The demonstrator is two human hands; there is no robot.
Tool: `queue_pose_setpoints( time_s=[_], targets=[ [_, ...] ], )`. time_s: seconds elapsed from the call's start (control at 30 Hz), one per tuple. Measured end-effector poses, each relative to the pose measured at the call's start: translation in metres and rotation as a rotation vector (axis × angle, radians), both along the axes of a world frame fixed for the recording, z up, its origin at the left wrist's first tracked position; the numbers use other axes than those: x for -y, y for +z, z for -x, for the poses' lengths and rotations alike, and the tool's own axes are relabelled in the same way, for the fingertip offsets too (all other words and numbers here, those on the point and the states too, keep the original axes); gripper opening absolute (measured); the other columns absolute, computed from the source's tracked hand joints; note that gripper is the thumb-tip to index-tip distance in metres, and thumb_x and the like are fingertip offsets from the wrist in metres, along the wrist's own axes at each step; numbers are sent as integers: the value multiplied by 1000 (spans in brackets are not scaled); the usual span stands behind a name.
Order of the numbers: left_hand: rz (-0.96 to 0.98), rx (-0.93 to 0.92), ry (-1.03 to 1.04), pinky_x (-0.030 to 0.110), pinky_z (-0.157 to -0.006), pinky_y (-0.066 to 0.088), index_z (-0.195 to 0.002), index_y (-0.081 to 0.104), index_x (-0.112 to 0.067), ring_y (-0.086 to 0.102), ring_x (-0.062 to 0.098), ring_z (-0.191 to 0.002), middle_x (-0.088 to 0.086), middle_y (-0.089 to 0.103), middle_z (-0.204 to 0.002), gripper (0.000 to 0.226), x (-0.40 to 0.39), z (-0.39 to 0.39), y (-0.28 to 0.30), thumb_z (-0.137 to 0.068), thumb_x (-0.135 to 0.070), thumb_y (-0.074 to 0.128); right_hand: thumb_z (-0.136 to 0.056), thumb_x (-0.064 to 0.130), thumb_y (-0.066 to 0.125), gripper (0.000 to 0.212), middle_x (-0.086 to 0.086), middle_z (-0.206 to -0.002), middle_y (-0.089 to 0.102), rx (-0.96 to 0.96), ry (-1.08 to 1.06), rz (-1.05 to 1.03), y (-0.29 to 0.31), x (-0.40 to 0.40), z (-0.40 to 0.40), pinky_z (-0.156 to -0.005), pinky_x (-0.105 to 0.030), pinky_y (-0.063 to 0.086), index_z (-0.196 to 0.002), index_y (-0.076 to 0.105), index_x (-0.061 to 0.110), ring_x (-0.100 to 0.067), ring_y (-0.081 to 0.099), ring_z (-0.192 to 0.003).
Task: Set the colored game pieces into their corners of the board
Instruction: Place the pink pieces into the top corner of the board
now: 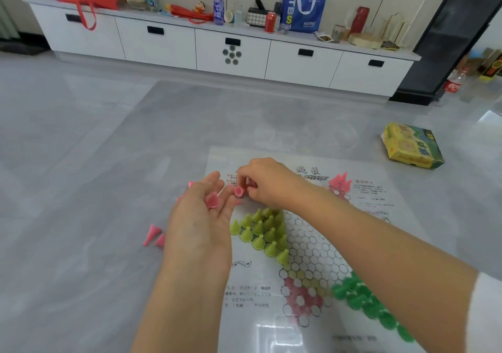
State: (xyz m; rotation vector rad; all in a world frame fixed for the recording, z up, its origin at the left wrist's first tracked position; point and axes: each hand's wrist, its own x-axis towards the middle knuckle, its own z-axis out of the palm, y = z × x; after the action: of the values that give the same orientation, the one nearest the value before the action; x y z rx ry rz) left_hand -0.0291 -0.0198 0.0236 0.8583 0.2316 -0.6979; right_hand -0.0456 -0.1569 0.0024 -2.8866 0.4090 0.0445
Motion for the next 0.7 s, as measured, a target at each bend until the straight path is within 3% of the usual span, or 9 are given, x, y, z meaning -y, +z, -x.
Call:
queue_pose_setpoints(
  time_s=[0.17,0.3,0.37,0.47,0.57,0.7],
  targets=[
    [-25,-26,-59,26,-72,46,-107,58,-1,56,17,-92,10,57,-92,27,0,1,0,-92,-4,36,-83,6,54,20,17,-63,44,101,-74,-159,11,6,9,-55,-13,34,-92,70,13,-1,43,-60],
    [-47,-83,-31,27,-85,43,-109,56,-1,54,18,-92,10,55,-85,26,6,3,-3,-93,-5,36,-86,12,58,11,5,-70,57,235,-172,-395,30,3,16,-61,-21,49,-94,65,15,-8,57,-59],
    [-24,-102,-37,28,-87,44,-106,56,1,56,19,-85,12,54,-84,25,7,5,-3,-93,-5,36,-87,18,59,8,-2,-74,65,313,-170,-541,42,-4,20,-55,-19,49,-94,60,16,-6,57,-57],
    [21,-72,-46,22,-68,47,-92,58,0,54,15,-73,11,54,-84,23,7,4,-3,-92,-3,36,-91,21,51,15,0,-73,64,334,-73,-532,55,-16,21,-46,-8,37,-98,64,18,5,49,-48],
    [-37,4,80,12,-43,41,-83,59,-7,46,10,-58,4,49,-72,23,5,-4,-4,-89,-3,37,-94,12,41,27,8,-74,52,273,-102,-506,52,-14,21,-45,-7,35,-103,66,18,5,47,-49],
    [-85,11,251,12,-37,37,-79,56,-11,47,6,-42,1,47,-66,26,-11,-14,-4,-88,0,34,-91,8,36,30,10,-75,50,135,-173,-407,35,-8,17,-41,-9,30,-93,66,13,-3,39,-46]
  ],
)
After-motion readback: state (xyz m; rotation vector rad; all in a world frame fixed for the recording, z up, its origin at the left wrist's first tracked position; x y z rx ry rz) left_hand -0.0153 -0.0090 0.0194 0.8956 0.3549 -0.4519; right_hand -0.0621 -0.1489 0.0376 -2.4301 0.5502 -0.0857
